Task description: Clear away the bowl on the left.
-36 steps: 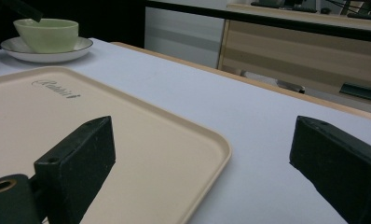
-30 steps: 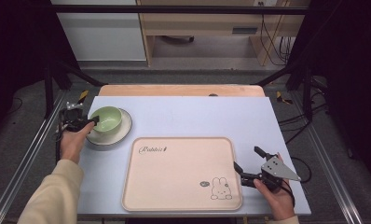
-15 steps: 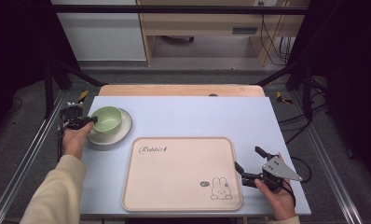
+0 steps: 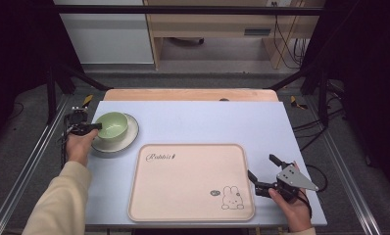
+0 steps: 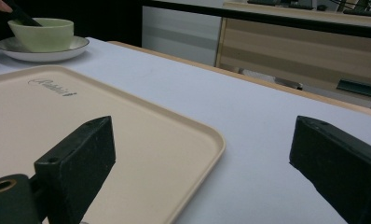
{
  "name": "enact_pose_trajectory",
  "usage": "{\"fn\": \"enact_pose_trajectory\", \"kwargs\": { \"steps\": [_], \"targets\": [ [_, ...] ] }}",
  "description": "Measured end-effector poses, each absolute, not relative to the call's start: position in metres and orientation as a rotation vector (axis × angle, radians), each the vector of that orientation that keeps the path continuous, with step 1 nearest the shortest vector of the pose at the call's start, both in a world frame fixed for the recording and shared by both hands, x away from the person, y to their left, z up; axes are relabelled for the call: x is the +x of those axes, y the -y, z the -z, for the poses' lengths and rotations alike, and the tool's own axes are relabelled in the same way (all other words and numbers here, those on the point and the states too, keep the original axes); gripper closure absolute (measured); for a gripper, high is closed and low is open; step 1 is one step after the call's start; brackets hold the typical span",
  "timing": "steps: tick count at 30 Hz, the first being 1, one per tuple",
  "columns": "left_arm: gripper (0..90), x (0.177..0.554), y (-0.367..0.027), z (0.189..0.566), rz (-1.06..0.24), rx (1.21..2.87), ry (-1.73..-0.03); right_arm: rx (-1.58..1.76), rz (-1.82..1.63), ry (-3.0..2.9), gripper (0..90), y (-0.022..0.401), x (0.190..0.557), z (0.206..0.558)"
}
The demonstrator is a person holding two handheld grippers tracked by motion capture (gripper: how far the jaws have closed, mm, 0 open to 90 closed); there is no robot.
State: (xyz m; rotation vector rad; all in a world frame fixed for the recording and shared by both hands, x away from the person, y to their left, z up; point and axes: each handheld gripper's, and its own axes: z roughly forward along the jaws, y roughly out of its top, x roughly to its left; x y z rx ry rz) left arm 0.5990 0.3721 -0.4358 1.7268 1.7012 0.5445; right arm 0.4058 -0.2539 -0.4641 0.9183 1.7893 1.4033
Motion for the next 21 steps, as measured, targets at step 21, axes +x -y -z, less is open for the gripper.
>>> {"fn": "enact_pose_trajectory", "kwargs": {
  "steps": [21],
  "targets": [
    [82.8,0.572,-0.358,0.407,-0.530,1.673,-1.579,0.898,-1.414,-1.796,6.8,0.249,0.405,0.462]
  ]
}}
